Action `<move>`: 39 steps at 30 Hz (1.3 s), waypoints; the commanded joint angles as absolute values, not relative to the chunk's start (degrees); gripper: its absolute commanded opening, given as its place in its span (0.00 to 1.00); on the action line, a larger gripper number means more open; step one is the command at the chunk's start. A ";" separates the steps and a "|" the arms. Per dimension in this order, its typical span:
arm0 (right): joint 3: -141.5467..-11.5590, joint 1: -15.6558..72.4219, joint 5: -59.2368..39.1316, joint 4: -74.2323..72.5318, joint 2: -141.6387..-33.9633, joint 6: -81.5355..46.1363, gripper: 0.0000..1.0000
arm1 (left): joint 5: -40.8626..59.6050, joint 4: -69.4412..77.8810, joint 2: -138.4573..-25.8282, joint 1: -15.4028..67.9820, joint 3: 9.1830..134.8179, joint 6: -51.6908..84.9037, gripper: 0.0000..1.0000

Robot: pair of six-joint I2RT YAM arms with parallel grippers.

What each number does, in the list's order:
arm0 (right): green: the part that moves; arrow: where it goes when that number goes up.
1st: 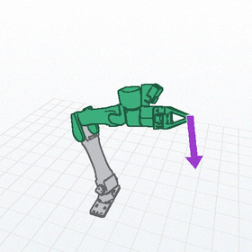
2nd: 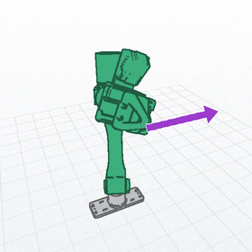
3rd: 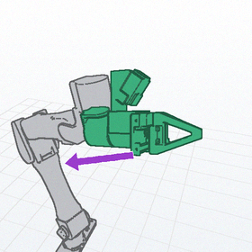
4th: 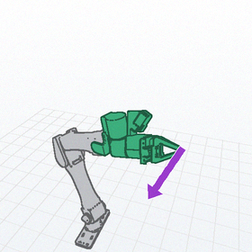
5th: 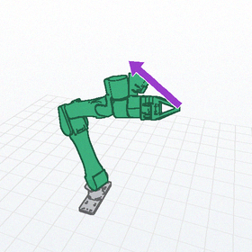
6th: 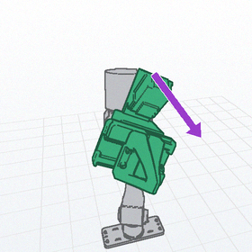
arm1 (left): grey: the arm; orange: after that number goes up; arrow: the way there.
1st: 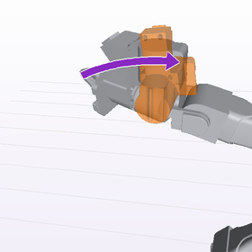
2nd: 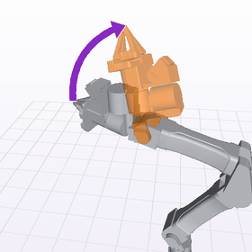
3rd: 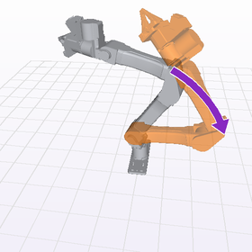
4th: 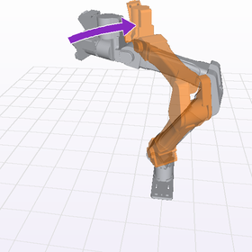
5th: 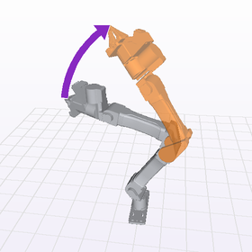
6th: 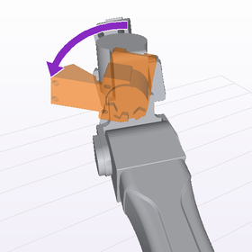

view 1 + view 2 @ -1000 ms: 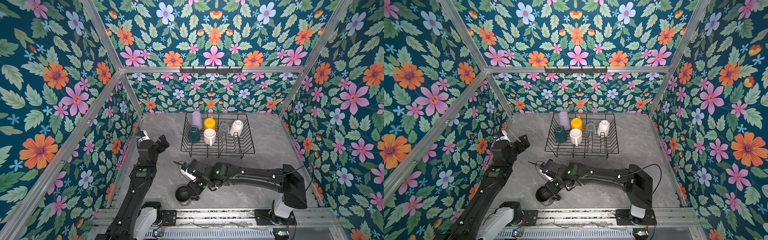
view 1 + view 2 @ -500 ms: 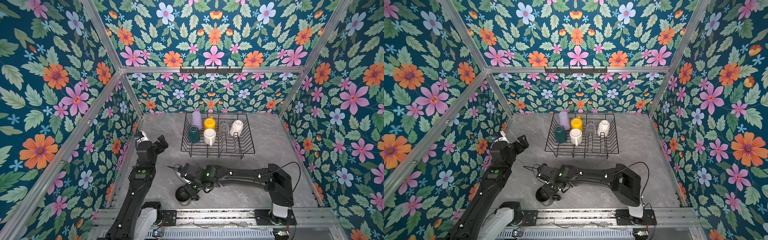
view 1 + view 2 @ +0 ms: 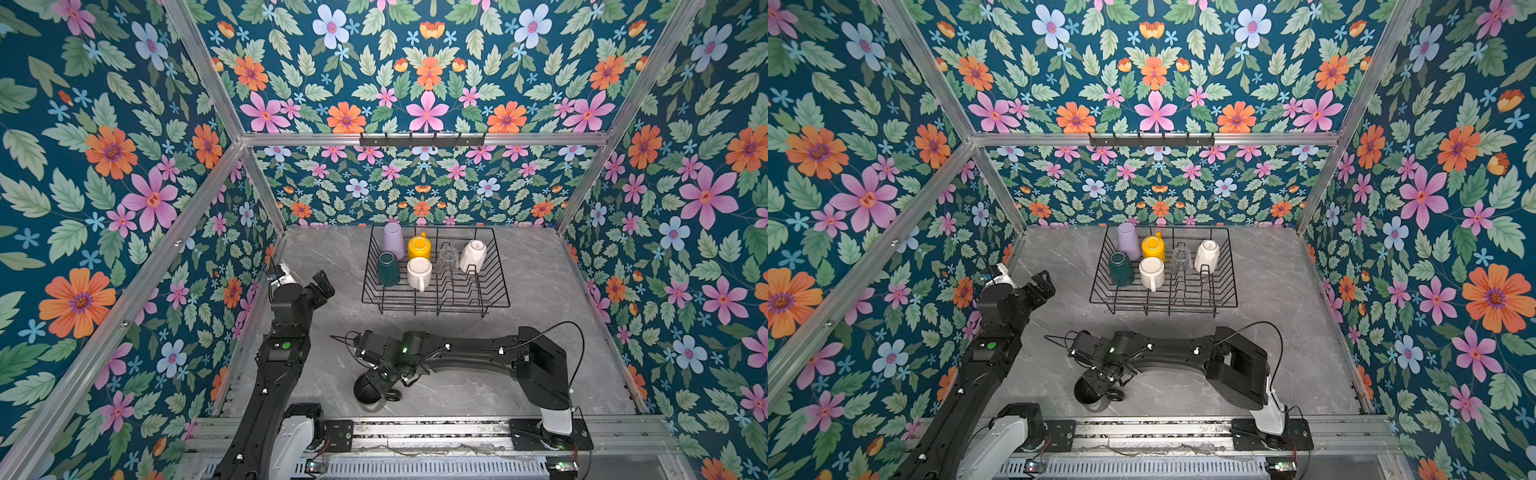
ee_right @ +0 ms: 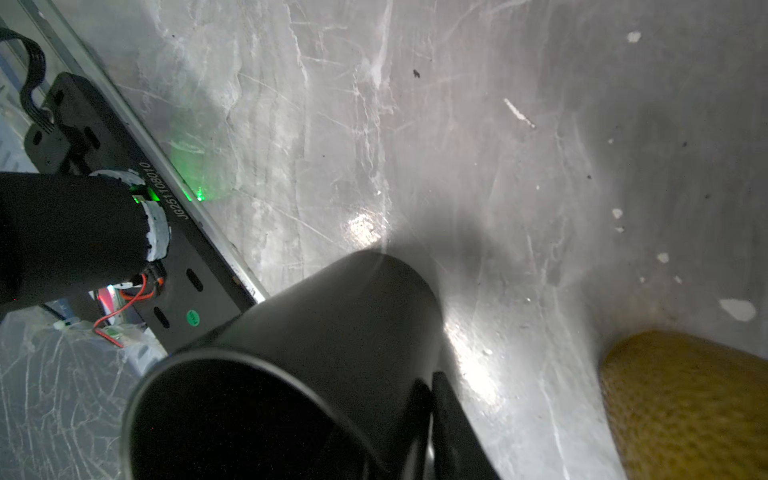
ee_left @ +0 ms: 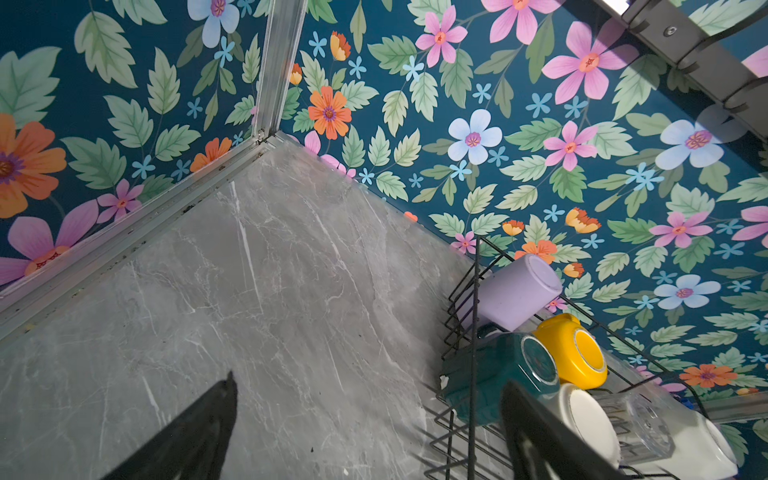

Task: Load the cups into the dish rack
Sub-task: 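Close the right gripper on the rim of the black mug and lift it, then carry the black mug over the rack toward the left gripper while it approaches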

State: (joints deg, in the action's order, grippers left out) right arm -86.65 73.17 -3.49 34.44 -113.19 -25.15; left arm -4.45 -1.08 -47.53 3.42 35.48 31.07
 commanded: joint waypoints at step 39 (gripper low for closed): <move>-67.33 51.14 -24.75 17.29 -81.83 -33.70 0.00 | 16.29 14.66 -42.17 2.99 32.23 26.87 1.00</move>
